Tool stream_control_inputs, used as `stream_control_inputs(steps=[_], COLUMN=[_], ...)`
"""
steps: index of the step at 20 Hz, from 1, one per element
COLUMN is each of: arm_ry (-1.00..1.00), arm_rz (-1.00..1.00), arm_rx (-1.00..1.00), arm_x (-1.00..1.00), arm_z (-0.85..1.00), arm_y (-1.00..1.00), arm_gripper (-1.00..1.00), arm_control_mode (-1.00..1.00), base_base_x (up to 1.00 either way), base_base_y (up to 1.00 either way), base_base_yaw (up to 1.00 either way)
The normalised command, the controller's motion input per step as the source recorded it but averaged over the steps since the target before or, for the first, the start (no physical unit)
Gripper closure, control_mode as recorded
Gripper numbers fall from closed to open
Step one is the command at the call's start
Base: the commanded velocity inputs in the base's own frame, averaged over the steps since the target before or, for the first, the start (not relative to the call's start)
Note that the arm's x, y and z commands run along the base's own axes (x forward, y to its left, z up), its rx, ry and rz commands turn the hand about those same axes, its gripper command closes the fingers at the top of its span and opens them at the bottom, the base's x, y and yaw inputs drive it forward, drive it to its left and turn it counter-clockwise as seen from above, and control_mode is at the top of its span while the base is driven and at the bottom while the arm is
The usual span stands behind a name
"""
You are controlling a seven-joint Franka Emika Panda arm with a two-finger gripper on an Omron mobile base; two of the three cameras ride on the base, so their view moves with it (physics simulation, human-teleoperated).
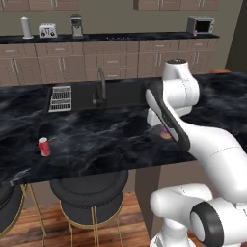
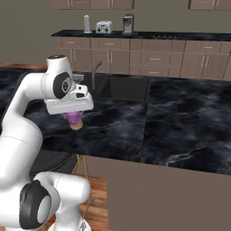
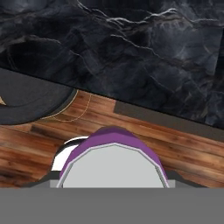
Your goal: Four empty soda cans are scattered around the kitchen. Gather all the cans and cluster them next to the stove for recycling.
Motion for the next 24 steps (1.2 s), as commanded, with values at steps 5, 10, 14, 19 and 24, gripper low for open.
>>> stream_control_inputs(steps=[5, 10, 14, 19, 24], arm_ry=[-0.03, 0.00, 0.00, 0.00, 0.00], arm_rz=[-0.07, -0.09, -0.11, -0.06, 0.00], arm_rx=[0.00, 0.01, 0.00, 0.00, 0.00], arm_x=[-0.02, -0.01, 0.00, 0.00, 0.00], arm_z=[0.00, 0.00, 0.00, 0.00, 0.00], arm_y=[-0.04, -0.02, -0.01, -0.02, -0.05], arm_gripper=[1.00, 1.00, 1.00, 1.00, 1.00], arm_control_mode=[-1.00, -1.00, -1.00, -1.00, -1.00], base_base_x=[0.00, 0.00, 0.00, 0.00, 0.00], base_base_y=[0.00, 0.00, 0.00, 0.00, 0.00], base_base_yaw=[0.00, 0.00, 0.00, 0.00, 0.00])
